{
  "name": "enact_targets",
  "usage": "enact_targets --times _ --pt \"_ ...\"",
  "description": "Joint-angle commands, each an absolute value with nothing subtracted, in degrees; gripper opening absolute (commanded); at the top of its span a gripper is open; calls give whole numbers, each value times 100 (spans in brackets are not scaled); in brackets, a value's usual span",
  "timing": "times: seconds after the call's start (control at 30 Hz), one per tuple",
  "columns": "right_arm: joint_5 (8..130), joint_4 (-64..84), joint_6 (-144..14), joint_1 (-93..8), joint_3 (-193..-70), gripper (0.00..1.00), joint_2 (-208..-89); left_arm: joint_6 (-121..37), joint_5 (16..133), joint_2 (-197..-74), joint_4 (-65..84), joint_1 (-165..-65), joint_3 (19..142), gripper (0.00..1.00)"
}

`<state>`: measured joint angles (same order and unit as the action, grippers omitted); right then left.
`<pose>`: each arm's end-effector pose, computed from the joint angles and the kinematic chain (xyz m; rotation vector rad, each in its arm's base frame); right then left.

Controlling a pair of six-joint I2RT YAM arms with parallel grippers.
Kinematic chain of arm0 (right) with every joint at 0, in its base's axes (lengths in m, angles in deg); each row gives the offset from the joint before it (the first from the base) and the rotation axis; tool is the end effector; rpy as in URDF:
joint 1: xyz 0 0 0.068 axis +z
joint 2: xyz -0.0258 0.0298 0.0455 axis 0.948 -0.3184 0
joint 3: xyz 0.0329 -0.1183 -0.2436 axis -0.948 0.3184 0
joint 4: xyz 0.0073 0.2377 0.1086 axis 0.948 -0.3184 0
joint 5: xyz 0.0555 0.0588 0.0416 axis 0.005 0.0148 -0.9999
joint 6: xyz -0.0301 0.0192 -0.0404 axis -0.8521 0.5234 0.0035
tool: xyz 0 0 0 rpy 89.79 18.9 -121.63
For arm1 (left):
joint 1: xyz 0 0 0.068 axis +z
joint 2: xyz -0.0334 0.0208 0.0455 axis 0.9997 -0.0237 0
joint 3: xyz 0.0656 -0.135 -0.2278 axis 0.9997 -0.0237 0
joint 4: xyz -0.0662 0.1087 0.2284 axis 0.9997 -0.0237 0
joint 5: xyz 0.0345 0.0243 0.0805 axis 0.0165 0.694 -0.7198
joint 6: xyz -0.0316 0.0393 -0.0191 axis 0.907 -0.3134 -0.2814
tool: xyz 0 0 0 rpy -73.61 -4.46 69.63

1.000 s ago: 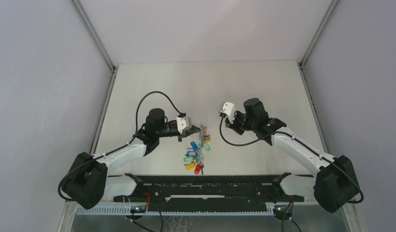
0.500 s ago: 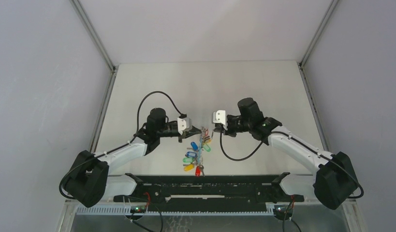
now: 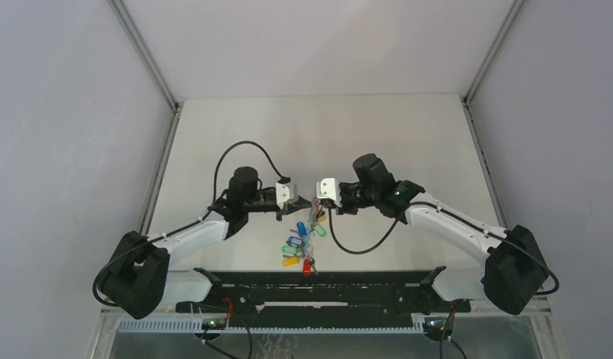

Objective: Put the keys on the keyring

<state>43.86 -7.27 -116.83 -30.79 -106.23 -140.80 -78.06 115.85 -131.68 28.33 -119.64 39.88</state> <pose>0.1940 0.1921 0.2587 -1.7116 1.4117 0.6169 0.2044 -0.1546 0.2180 1.3549 1.3061 -0.8965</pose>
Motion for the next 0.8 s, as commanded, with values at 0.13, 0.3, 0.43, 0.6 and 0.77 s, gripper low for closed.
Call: enact_targets --times 0.13,0.3,0.43,0.6,0.77 --pt "4738 -551 -11894 -2842 -10916 0 -14138 -7869 11795 -13158 2903 -12008 4387 0" --pt "4897 -558 -11987 -2748 -11014 0 -14211 -7848 11815 -13134 2887 -12007 4396 0" --pt "5010 -577 -12030 -2678 -11101 0 -14286 -7853 11802 -13103 2807 -12002 4426 0" --pt "5099 -699 -12050 -2611 -11192 0 -14372 -7872 11787 -13061 2762 -12010 4440 0" --pt "5101 -780 -12057 -2599 -11195 0 -14319 -7882 11757 -13027 2731 -12010 4440 0"
